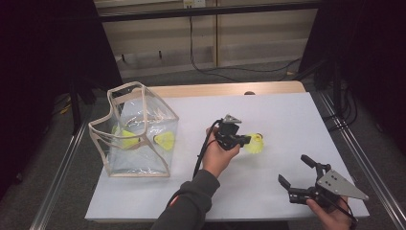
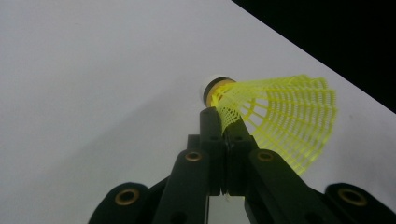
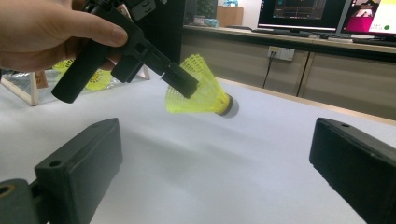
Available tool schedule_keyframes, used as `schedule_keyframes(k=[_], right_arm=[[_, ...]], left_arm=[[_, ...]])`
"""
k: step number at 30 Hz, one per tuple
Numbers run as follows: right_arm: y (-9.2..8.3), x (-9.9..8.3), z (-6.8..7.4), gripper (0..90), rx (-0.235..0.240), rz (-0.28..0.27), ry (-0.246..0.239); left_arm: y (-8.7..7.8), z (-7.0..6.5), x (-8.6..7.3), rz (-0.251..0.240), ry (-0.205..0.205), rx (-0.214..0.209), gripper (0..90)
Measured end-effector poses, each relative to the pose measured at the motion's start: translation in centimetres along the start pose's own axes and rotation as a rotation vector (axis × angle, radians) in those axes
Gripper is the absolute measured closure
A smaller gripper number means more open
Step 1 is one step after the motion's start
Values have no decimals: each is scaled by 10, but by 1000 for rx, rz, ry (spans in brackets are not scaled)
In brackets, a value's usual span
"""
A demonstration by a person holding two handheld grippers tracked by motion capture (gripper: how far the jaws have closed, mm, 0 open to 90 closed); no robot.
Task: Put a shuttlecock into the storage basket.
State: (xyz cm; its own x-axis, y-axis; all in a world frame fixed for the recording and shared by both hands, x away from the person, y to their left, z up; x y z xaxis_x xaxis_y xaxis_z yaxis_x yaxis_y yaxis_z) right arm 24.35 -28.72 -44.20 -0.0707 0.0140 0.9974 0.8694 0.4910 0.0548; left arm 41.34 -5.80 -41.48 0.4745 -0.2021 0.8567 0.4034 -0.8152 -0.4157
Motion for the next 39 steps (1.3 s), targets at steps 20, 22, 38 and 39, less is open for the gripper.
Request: schedule_keyframes(k=[20, 22, 38, 39], right_arm=[[1, 0, 1, 24, 3, 2, -3], [1, 0, 1, 23, 3, 0, -4], [1, 0, 1, 23, 3, 0, -2], [1, 0, 1, 23, 3, 0, -1]], left_arm=[[-33, 10, 9, 20, -24, -11, 890], [-36, 11, 10, 18, -28, -14, 890], [-51, 19, 16, 17, -34, -5, 890], [-52, 19, 16, 19, -39, -5, 889]])
Point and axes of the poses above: each handheld gripper's, and its own axes: y roughly forward along the jaws, x roughly out of its top, z roughly to its left, the point moved 2 cm from there along y, roughly forward along the jaws, and after that the axes turned 11 degrees about -z, right-handed, at the moved point
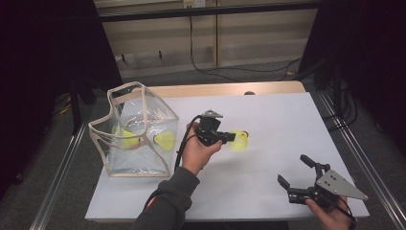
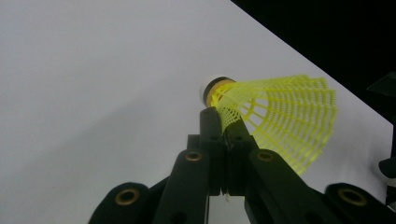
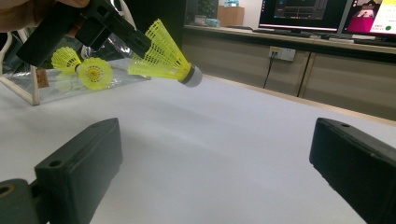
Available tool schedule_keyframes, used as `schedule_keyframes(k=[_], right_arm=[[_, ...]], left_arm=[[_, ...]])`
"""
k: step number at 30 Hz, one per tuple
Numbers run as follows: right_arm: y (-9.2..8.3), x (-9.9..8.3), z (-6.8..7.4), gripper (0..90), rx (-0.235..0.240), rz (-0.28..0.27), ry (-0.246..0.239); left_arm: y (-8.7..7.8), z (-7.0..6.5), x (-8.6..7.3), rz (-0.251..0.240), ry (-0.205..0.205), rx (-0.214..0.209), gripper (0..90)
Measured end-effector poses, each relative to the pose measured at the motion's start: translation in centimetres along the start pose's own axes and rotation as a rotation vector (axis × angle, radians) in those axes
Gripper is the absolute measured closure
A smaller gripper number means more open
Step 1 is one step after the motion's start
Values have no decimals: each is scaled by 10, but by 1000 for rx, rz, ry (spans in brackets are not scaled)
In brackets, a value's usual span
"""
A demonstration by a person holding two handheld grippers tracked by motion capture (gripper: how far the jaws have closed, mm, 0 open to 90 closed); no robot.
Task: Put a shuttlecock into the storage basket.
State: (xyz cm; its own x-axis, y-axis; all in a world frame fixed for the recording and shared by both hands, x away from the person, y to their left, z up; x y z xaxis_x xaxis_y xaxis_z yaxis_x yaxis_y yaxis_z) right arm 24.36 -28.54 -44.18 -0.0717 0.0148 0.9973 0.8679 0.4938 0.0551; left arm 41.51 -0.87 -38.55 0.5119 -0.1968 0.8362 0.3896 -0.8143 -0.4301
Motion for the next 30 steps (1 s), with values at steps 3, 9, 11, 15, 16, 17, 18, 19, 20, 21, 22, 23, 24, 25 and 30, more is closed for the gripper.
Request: schedule_keyframes(k=[3, 9, 11, 15, 16, 17, 18, 19, 20, 21, 22, 23, 24, 25, 30], right_arm=[[0, 0, 0, 24, -1, 0, -2], [0, 0, 0, 23, 0, 2, -2], [0, 0, 0, 23, -2, 3, -2], [0, 0, 0, 23, 0, 1, -2], [0, 0, 0, 23, 0, 1, -2], [0, 0, 0, 23, 0, 1, -2], [0, 0, 0, 23, 0, -2, -2], [0, 0, 0, 23, 1, 0, -2], [0, 0, 0, 23, 1, 0, -2], [0, 0, 0, 23, 0, -1, -2], [0, 0, 0, 23, 1, -1, -1], [0, 0, 0, 23, 2, -1, -1], [0, 0, 0, 23, 0, -2, -3], [0, 0, 0, 23, 1, 0, -2], [1, 0, 1, 23, 0, -1, -1]], left_arm=[[-2, 1, 1, -1, -2, 3, 889], [-7, 3, 3, -1, -6, 8, 890], [-9, 4, 4, 0, 1, 11, 889], [-13, 4, 6, 6, 7, 17, 889], [-14, 4, 6, 10, 6, 17, 889], [-15, 5, 7, 7, 6, 21, 889], [-16, 6, 7, 11, 5, 18, 889], [-17, 6, 8, 8, 0, 21, 889], [-17, 6, 8, 7, 2, 27, 889], [-19, 7, 8, 13, 4, 27, 889], [-19, 7, 8, 8, 0, 28, 889], [-20, 8, 9, 8, -2, 29, 889], [-21, 8, 9, 12, 0, 29, 889], [-22, 8, 10, 9, 1, 32, 889], [-26, 9, 12, 5, 4, 41, 889]])
Point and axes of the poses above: each handheld gripper's, and its own axes: y roughly forward along the jaws, x roughly out of its top, z roughly to its left, the point moved 2 cm from there along y, roughly forward along the jaws, and after that the axes turned 11 degrees about -z, right-handed, at the moved point
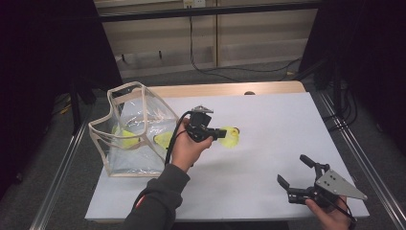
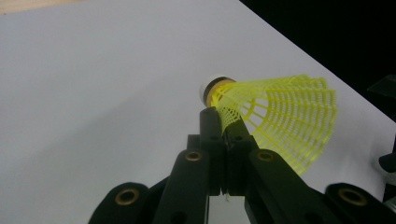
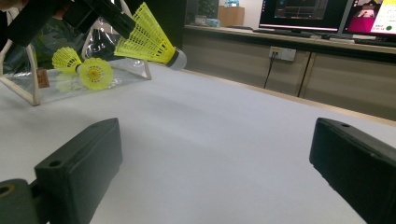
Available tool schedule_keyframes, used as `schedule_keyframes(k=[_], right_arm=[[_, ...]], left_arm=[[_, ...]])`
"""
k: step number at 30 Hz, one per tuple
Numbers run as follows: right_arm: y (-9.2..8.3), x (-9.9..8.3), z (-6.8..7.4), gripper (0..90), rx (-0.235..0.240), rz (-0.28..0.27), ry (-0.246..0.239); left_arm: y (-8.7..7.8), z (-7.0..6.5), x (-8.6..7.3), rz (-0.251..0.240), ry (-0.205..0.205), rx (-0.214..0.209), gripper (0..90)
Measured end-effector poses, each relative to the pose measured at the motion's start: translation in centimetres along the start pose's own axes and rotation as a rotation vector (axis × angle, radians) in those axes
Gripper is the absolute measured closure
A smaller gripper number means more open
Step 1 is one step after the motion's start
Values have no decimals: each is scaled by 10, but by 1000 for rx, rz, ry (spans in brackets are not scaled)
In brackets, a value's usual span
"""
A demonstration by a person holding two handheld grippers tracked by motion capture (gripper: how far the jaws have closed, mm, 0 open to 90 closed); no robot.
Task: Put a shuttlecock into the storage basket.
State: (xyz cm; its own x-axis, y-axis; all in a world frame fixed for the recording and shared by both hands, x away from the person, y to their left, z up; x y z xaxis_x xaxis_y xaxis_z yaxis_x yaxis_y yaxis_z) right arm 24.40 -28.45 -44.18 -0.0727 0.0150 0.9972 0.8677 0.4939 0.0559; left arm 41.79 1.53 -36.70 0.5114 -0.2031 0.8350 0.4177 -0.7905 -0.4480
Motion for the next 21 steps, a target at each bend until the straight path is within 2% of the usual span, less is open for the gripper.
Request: schedule_keyframes(k=[21], right_arm=[[2, 0, 1, 23, 5, -2, 4]], left_arm=[[-17, 5, 10, 5, 7, 29, 889]])
Point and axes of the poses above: each handheld gripper's, and its own axes: y roughly forward along the jaws, x roughly out of its top, z roughly to its left, the point moved 2 cm from there along y, roughly forward along the jaws, and after that the axes turned 11 degrees about -z, right-handed, at the moved point
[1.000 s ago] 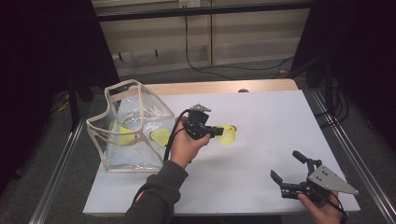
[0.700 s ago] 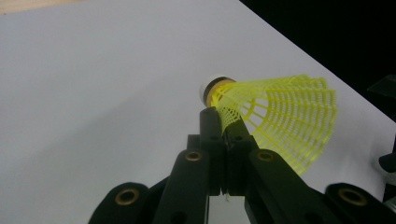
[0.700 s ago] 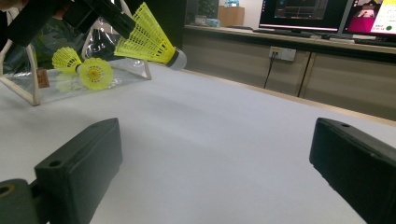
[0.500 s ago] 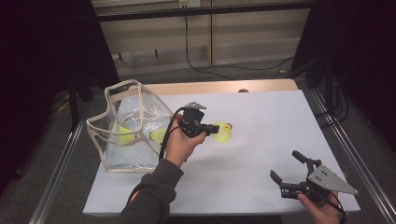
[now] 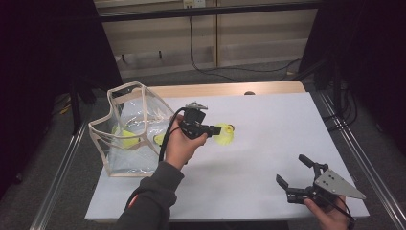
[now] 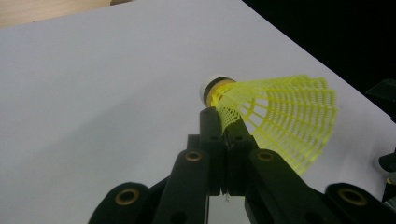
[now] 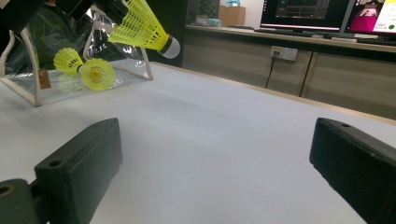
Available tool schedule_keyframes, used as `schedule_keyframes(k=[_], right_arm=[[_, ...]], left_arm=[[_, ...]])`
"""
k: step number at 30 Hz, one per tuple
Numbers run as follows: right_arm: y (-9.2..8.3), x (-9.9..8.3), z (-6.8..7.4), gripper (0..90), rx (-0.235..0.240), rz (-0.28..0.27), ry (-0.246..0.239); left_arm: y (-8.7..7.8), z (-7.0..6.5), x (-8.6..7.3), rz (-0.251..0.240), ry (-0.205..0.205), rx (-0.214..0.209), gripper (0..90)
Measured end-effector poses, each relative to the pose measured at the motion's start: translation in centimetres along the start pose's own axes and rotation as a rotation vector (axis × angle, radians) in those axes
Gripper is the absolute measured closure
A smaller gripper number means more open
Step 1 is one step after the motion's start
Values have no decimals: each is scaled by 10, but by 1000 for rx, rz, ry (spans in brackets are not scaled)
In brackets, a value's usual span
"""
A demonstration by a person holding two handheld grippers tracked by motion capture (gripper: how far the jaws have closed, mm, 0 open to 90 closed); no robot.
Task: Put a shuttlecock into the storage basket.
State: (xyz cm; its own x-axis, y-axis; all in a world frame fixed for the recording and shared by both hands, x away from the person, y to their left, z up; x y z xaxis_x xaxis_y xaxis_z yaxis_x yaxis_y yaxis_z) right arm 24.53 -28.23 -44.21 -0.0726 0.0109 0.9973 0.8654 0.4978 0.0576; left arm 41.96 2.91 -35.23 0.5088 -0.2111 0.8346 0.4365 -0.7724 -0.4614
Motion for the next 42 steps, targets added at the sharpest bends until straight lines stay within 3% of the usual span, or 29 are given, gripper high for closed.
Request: schedule_keyframes(k=[24, 42], right_arm=[[1, -1, 1, 22, -1, 5, 5], [1, -1, 1, 22, 2, 3, 11]], left_arm=[[-21, 6, 15, 3, 15, 33, 888], [-34, 12, 23, 10, -12, 57, 888]])
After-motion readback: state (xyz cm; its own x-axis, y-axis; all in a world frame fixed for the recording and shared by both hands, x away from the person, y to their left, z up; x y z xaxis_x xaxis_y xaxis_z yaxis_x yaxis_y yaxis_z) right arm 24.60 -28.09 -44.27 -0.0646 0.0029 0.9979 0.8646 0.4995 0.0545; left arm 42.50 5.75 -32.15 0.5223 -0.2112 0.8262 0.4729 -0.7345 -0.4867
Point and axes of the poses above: each handheld gripper's, and its own axes: y roughly forward along the jaws, x roughly out of its top, z roughly to its left, the point moved 2 cm from there along y, roughly forward along the jaws, and after that the axes turned 11 degrees about -z, right-handed, at the moved point
